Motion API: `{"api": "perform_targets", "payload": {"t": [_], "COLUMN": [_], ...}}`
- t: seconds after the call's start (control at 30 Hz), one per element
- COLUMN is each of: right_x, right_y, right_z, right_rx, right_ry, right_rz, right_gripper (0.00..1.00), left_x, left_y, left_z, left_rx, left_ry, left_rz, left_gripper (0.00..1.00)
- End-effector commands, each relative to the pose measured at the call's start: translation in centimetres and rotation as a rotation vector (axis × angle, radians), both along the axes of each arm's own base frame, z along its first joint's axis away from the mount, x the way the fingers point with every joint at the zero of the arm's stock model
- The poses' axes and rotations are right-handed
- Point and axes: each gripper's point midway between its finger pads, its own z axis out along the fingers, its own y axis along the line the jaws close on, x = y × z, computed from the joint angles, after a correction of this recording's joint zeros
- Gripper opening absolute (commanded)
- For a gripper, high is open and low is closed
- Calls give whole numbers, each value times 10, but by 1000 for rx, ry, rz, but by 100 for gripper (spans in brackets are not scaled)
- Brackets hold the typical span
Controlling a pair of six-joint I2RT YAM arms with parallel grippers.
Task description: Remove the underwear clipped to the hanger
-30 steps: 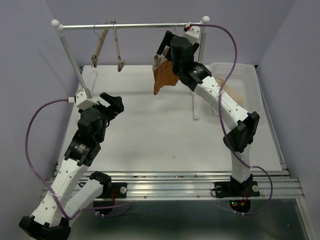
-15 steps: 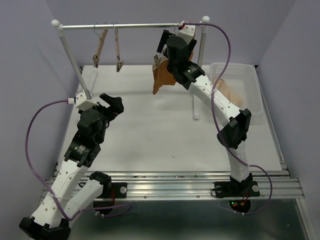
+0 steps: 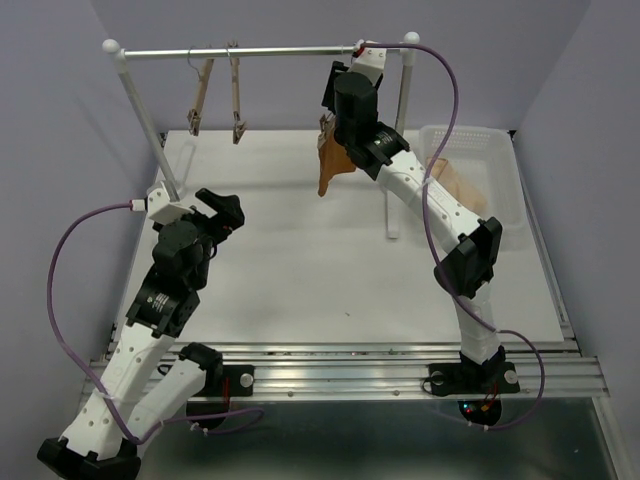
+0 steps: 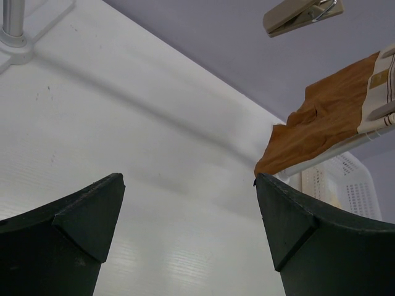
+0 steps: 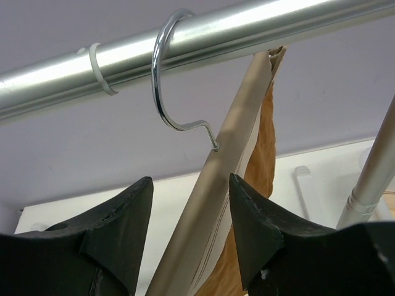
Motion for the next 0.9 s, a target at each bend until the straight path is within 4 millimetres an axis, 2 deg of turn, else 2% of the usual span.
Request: {"api": "perform_targets", "payload": {"t": [0.0, 0.2, 0.33, 0.5, 0.7, 0.87], "right_x": [-1, -1, 0, 1, 7, 4], "right_y": [-12, -15, -20, -13, -12, -9], "right_z": [23, 23, 24, 21, 14, 19], "right_rx": [-14, -61, -72, -91, -79, -44], "right_ry": [-56, -49, -49, -45, -37, -47], "right_rz": [-20, -28, -28, 14, 48, 73], "right_gripper": [57, 58, 52, 51, 41, 30], "left_x": [-2, -5, -6, -9, -12, -12], "left_y": [7, 12, 15, 20, 23, 24], "left_z": [13, 16, 16, 18, 21, 20], "left_rx": [-9, -13, -14, -20, -28, -31], "left_ry": [-41, -46, -50, -60, -73, -73], "left_rz": [37, 59, 73, 95, 106, 111], "left_gripper": [99, 99, 99, 99, 99, 99]}}
